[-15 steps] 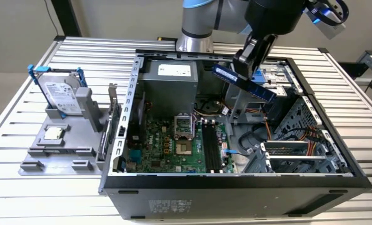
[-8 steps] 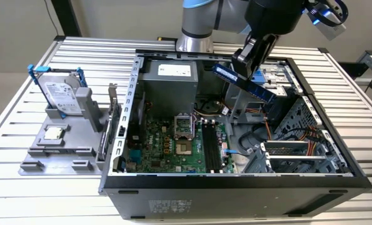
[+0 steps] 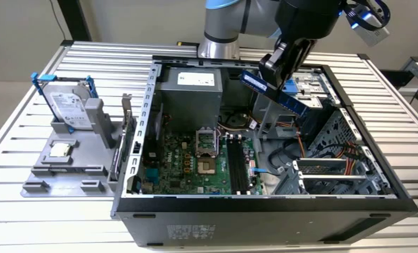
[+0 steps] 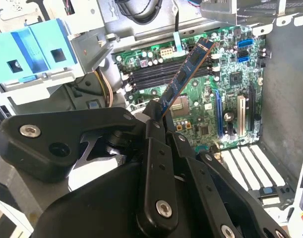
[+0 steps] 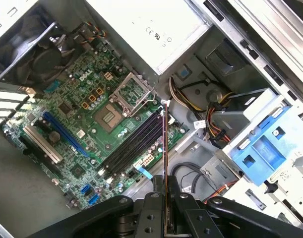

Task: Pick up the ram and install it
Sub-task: 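Insert the ram into the slot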

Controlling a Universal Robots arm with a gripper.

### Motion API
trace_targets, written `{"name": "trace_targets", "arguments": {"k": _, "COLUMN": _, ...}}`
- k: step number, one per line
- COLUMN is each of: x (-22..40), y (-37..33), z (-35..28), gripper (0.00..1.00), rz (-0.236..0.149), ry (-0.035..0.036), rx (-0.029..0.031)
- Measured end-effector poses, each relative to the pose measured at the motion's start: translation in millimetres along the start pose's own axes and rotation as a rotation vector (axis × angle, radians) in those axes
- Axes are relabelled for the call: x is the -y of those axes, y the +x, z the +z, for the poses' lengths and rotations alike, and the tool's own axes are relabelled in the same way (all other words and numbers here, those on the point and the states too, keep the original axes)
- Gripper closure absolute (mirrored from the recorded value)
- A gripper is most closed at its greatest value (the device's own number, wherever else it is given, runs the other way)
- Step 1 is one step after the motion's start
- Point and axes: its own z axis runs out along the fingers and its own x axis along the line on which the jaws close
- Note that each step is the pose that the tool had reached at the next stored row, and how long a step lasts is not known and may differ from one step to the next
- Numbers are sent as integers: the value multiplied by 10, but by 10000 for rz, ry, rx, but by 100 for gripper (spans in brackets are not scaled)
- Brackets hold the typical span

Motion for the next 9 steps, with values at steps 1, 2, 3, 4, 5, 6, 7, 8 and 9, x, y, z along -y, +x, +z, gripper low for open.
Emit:
{"name": "trace_targets", "arguments": {"k": 1, "x": 0, "y": 0, "z": 0, "gripper": 100, "rz": 59, "ry": 1, "rx": 1}}
{"name": "trace_targets", "arguments": {"k": 2, "x": 0, "y": 0, "z": 0, "gripper": 100, "rz": 121, "ry": 1, "rx": 3}}
{"name": "trace_targets", "arguments": {"k": 3, "x": 0, "y": 0, "z": 0, "gripper": 100, "rz": 177, "ry": 1, "rx": 5}}
{"name": "trace_targets", "arguments": {"k": 4, "x": 0, "y": 0, "z": 0, "gripper": 100, "rz": 237, "ry": 1, "rx": 7}}
{"name": "trace_targets", "arguments": {"k": 5, "x": 0, "y": 0, "z": 0, "gripper": 100, "rz": 297, "ry": 2, "rx": 8}}
{"name": "trace_targets", "arguments": {"k": 6, "x": 0, "y": 0, "z": 0, "gripper": 100, "rz": 359, "ry": 2, "rx": 10}}
{"name": "trace_targets", "arguments": {"k": 7, "x": 0, "y": 0, "z": 0, "gripper": 100, "rz": 416, "ry": 2, "rx": 12}}
{"name": "trace_targets", "arguments": {"k": 8, "x": 0, "y": 0, "z": 0, "gripper": 100, "rz": 479, "ry": 2, "rx": 13}}
{"name": "trace_targets", "arguments": {"k": 9, "x": 0, "y": 0, "z": 0, "gripper": 100, "rz": 539, "ry": 2, "rx": 15}}
